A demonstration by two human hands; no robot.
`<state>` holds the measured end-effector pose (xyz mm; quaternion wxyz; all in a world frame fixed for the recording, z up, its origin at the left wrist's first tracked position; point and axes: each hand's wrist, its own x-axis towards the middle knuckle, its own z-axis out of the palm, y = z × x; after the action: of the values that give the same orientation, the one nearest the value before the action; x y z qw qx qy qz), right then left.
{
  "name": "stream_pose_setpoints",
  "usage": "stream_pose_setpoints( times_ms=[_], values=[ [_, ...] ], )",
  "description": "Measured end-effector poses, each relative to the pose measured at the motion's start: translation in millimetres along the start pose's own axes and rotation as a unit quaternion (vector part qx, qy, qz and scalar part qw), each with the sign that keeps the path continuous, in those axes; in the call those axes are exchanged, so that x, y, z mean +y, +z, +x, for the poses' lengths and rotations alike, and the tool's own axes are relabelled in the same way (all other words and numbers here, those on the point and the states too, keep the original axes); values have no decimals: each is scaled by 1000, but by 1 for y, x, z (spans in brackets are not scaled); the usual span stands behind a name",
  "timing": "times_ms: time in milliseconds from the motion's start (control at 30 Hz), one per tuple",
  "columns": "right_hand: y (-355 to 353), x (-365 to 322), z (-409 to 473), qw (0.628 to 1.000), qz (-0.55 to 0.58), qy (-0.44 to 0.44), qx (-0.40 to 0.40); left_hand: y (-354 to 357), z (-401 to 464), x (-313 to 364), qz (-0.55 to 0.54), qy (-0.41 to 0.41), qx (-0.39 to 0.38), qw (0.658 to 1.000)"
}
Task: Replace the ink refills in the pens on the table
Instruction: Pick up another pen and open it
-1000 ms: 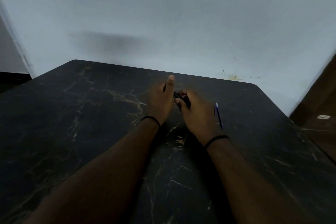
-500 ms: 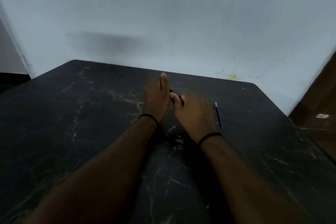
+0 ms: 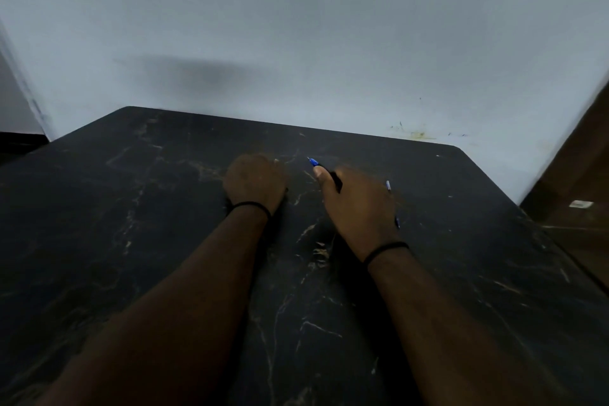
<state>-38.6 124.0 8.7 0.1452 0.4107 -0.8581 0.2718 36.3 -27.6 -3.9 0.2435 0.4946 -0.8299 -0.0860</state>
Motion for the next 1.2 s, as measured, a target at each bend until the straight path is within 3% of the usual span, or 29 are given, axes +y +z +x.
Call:
stream_pose_setpoints(
  times_ms=[67, 167, 267, 333, 433, 567, 667, 733, 800, 900, 1000, 1200],
  values=[
    [0, 0, 0, 1000, -3, 2, -7, 3, 3, -1, 71, 0, -20, 997],
    [-2, -2, 0, 1000, 7, 0, -23, 4, 5, -3, 47, -63, -22, 997],
    [-3, -3, 1, 998, 45, 10, -35, 2, 2, 0, -14, -34, 75, 996],
    [-4, -3, 1, 996, 88, 21, -19, -3, -1, 5, -143, 29, 145, 979],
    [-4, -3, 3, 984, 177, 36, -11, -9, -9, 21, -422, 45, 132, 896],
    [1, 0, 2, 946, 317, 61, -17, -10, -15, 29, -645, -7, -56, 762],
    [5, 0, 5, 887, 444, 107, -69, -10, -14, 25, -687, 20, -210, 696],
    [4, -1, 6, 798, 563, 142, -164, -9, -13, 24, -697, 47, -288, 655],
    [1, 2, 7, 706, 643, 161, -248, -9, -11, 22, -701, 66, -337, 625],
    [0, 7, 9, 653, 677, 165, -298, -10, -9, 18, -714, 85, -366, 591],
    [3, 4, 10, 675, 661, 163, -285, -11, -10, 19, -725, 79, -339, 595],
    [6, -4, 7, 784, 577, 129, -187, -11, -12, 22, -737, 59, -299, 603]
  ],
)
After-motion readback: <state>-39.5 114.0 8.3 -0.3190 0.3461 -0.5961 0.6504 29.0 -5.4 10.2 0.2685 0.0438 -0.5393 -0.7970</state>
